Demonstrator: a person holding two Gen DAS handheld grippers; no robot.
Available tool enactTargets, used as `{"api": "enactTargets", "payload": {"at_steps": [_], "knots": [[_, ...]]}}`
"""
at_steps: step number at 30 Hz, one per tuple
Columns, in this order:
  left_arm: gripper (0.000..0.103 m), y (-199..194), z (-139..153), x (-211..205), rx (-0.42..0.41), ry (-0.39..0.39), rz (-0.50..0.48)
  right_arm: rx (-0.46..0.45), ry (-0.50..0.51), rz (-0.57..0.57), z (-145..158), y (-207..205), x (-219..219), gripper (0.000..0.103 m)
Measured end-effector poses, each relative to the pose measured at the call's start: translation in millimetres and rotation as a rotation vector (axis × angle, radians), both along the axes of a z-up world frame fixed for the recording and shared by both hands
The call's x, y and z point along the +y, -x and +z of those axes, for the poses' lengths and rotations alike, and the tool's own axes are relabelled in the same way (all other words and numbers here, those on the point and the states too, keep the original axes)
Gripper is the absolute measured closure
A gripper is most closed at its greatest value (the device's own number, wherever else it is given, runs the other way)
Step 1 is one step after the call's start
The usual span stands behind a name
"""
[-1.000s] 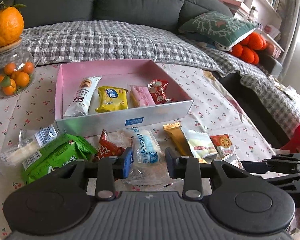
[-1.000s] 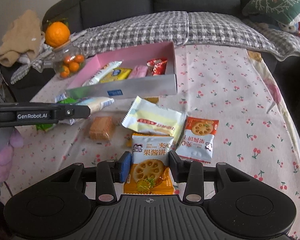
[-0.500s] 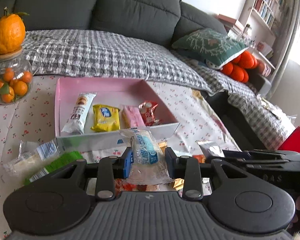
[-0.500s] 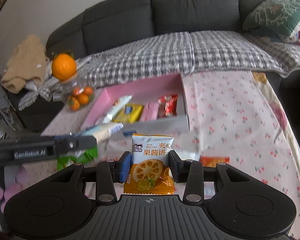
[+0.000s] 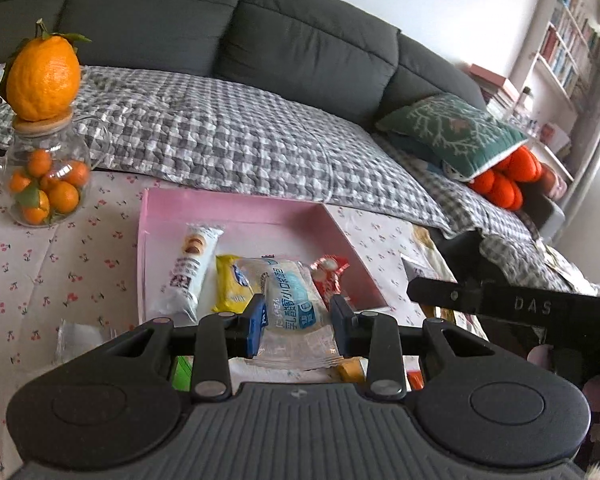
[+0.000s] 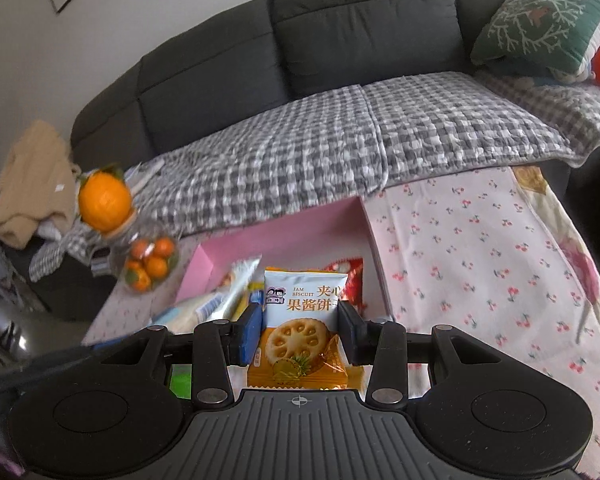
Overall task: Organize snacks
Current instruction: 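Lower the lotus packet and pastry into the pink box and open both grippers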
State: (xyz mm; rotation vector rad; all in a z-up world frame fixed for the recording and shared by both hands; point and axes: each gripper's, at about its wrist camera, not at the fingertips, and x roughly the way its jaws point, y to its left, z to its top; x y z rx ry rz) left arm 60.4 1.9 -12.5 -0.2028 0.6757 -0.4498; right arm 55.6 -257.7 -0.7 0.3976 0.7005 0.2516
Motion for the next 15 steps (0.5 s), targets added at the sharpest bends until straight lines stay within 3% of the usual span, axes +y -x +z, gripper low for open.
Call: {"api": "enactTargets", "payload": {"at_steps": [8, 15], "knots": [[0.072, -39.2, -1.3, 0.0, 0.003, -0.021, 0.035, 0.004, -0.092, -0.061, -3.8, -48.2, -1.8, 0.064], [0.072, -78.1, -18.5, -1.8, 0.029, -0.044, 0.044, 0.042, -0.165, -0.083, -25.1, -90.5, -1.1, 0.063]]}}
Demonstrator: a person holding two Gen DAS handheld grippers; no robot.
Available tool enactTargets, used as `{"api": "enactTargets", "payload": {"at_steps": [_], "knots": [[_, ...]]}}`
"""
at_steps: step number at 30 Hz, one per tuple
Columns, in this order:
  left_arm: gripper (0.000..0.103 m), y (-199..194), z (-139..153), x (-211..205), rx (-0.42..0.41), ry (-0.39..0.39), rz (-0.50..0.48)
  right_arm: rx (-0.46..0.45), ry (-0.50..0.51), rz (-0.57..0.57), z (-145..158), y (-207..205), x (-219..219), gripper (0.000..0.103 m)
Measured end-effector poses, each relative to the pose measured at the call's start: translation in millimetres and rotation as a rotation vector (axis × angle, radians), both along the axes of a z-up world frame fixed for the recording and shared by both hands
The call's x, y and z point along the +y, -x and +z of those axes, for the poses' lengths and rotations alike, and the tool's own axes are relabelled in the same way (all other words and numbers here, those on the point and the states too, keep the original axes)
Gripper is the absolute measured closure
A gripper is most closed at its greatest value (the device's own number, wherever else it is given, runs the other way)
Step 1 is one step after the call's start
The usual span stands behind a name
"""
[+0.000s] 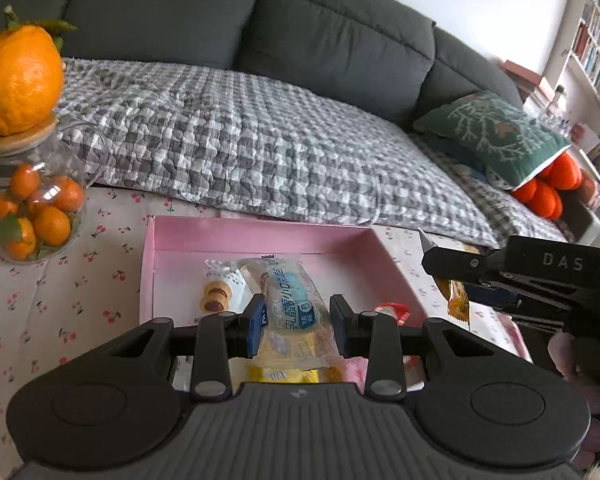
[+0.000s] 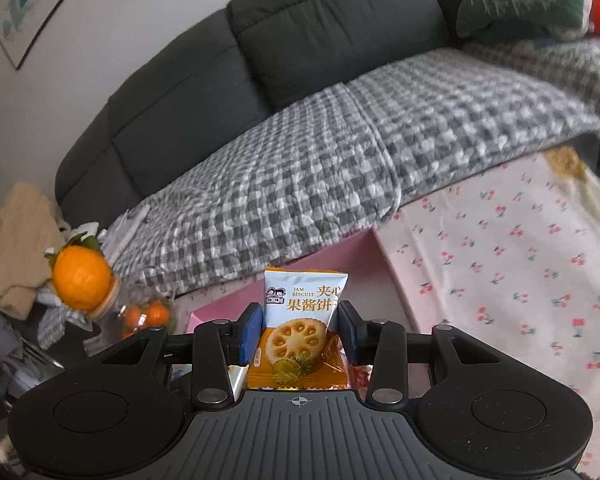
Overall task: Organize snacks
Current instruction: 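Lower the lotus packet and pastry into the pink box and open both grippers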
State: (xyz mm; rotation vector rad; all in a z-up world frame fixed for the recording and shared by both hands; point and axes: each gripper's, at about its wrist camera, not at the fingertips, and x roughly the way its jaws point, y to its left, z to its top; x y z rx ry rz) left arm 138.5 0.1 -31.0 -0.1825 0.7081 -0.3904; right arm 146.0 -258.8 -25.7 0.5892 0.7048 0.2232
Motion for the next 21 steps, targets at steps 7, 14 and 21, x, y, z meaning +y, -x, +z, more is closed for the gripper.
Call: {"api": "enactTargets", "payload": {"at_steps": [7, 14, 21], "knots": [[0.072, -33.4, -14.0, -3.5, 0.038, 0.014, -0.02, 0.048, -0.039, -0.013, -23.6, -34.6, -1.1, 0.063], [0.072, -51.1, -28.4, -9.8, 0.055, 0.01, -0.052, 0.055, -0.03, 0.01, -32.6, -56.3, 5.0, 0.063], [0.071, -58.9, -31.7, -16.1, 0.046, -0.003, -0.079, 0.074, -0.012, 0.0, -41.3, -65.3, 4.3, 0.06]]}}
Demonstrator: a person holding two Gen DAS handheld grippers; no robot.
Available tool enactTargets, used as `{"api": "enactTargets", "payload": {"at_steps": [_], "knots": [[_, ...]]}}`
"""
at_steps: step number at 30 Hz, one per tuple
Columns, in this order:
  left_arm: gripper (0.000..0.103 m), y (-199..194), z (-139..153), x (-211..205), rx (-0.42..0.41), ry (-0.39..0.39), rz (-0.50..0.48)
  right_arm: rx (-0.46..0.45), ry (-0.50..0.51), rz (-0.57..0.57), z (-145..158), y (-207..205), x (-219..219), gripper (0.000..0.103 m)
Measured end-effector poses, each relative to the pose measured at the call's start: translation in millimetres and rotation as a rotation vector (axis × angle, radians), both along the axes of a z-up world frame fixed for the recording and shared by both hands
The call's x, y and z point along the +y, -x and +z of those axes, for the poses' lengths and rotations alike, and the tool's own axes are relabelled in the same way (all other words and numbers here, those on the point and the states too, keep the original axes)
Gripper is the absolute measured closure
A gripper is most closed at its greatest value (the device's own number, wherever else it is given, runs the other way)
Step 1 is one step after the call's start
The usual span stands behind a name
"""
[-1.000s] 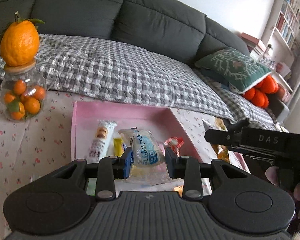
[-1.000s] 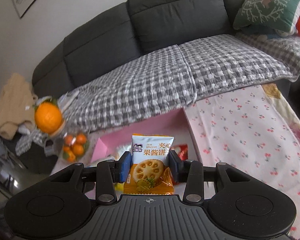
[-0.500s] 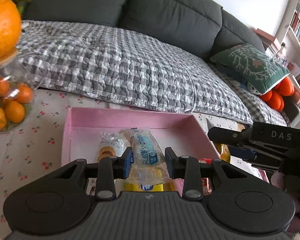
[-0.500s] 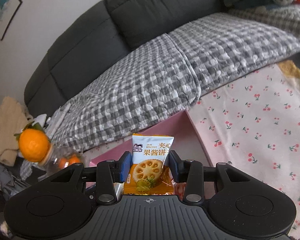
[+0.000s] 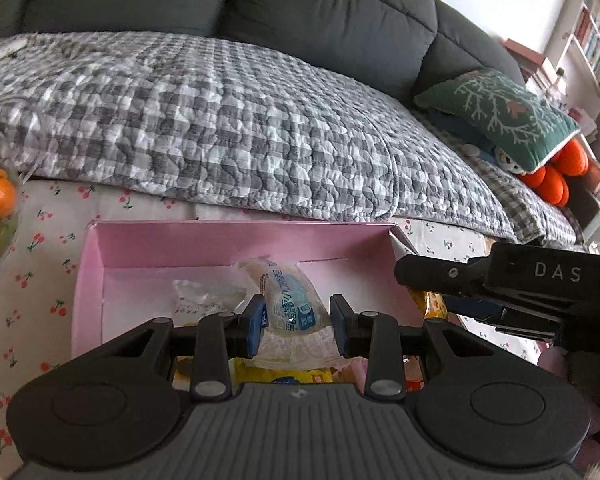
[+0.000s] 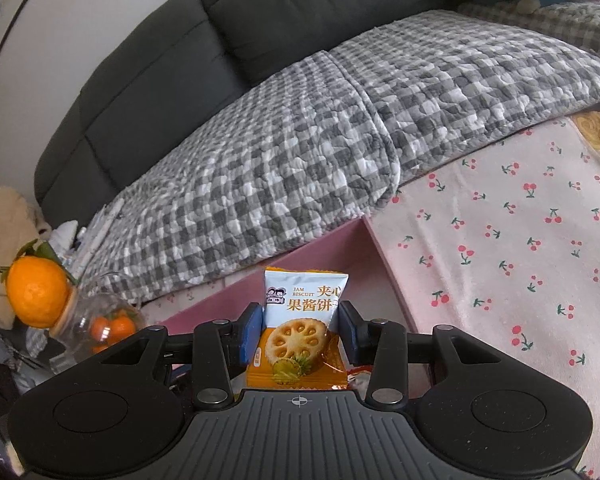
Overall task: Organize snacks
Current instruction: 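Lower the lotus packet and pastry into the pink box and open both grippers, then withdraw both grippers from the box toward the remaining snacks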
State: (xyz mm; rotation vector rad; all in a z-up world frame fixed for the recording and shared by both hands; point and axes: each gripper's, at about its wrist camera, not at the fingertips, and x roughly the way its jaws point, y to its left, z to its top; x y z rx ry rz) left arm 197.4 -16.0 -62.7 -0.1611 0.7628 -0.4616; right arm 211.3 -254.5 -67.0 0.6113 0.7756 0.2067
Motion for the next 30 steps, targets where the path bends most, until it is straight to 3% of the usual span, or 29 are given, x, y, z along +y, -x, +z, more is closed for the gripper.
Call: {"api": "enactTargets", "payload": {"at_steps": [3, 5, 11, 24, 30], "knots": [[0.066, 1.2, 0.3, -7.6, -0.032, -0.04, -0.016, 0.0, 0.013, -0.005, 1.0, 0.2, -1.0, 0.055], [0.048, 2.1, 1.0, -10.5, -0.037, -0.054, -0.026, -0.004, 0.0, -0.004, 1.8, 1.0, -2.3, 0.045], [0.029, 2.7, 0.0, -9.2, -0.024, -0.062, -0.015, -0.003, -0.004, -0.008, 7.4, 3.7, -2.2, 0.035], [0.009, 32.7, 17.9, 4.7, -0.033, -0.102, -0.001, -0.013, 0.066, 0.026, 36.7, 29.0, 2.8, 0.023], [0.001, 50.2, 31.7, 11.1, -0.028, -0.102, 0.02, 0.009, 0.112, 0.039, 53.1, 47.2, 2.7, 0.022]]}}
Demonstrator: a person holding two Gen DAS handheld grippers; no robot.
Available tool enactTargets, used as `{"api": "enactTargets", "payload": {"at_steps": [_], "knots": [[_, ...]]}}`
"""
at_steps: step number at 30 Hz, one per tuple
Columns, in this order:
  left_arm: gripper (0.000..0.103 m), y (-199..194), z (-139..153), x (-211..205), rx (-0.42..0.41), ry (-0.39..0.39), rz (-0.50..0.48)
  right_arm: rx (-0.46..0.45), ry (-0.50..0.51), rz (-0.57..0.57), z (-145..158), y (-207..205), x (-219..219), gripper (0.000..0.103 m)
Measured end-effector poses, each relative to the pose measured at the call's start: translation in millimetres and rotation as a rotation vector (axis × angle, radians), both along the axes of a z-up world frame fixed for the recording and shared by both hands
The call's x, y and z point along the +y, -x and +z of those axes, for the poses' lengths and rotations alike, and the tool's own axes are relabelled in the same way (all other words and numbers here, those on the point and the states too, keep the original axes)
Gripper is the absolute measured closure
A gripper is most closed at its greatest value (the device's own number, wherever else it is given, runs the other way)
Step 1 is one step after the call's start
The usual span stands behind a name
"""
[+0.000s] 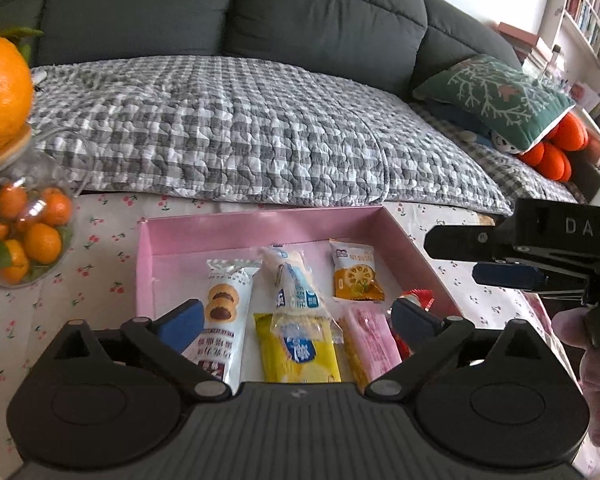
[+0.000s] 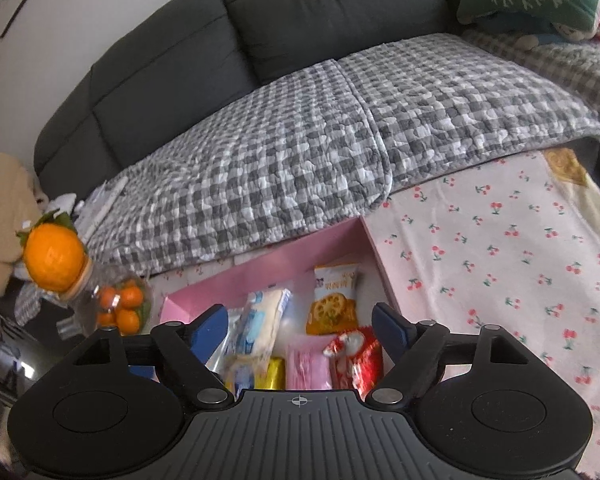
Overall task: Organize snacks
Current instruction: 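Withdraw both grippers from the box toward the remaining snacks, then grasp the green wafer pack with the left gripper while the right grasps the red candy pack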
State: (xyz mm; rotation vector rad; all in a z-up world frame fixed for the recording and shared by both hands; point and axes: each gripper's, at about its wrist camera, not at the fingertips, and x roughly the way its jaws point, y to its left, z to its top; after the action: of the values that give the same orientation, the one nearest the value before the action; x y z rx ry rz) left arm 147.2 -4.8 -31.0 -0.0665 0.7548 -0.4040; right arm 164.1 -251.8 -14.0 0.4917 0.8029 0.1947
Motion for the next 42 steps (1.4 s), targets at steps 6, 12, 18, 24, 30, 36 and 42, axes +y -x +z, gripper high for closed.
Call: {"api": "enactTargets", "payload": {"at_steps": [6, 12, 18, 24, 30, 36, 42], "knots": [[0.001, 20.7, 12.5, 3.6, 0.015, -0.025, 0.016, 0.004, 0.024, 0.008, 14.0, 23.8, -2.4, 0.016], [0.001, 42.6, 18.3, 11.7, 0.036, -0.049, 0.038, 0.021, 0.069, 0.018, 23.8, 46.6, 0.3, 0.016], [0.001, 62.8, 23.4, 17.1, 0.04, -0.075, 0.066, 0.02, 0.103, 0.028, 32.1, 69.2, 6.6, 0.012], [0.001, 85.6, 24.9, 22.5, -0.004, -0.058, 0.049, 0.008, 0.125, 0.051, 23.2, 89.9, 10.7, 0.012], [0.001, 97.8, 21.2, 24.4, 0.003, -0.08, 0.022, -0.006, 0.126, 0.098, 21.6, 110.9, 7.0, 0.012], [0.001, 110.0, 18.8, 32.7, -0.023, -0.118, 0.014, -0.05, 0.182, 0.138, 22.8, 134.2, -0.3, 0.011], [0.001, 113.2, 13.2, 45.0, -0.033, -0.153, 0.035, -0.038, 0.223, 0.135, 12.1, 147.7, -9.9, 0.008]]}}
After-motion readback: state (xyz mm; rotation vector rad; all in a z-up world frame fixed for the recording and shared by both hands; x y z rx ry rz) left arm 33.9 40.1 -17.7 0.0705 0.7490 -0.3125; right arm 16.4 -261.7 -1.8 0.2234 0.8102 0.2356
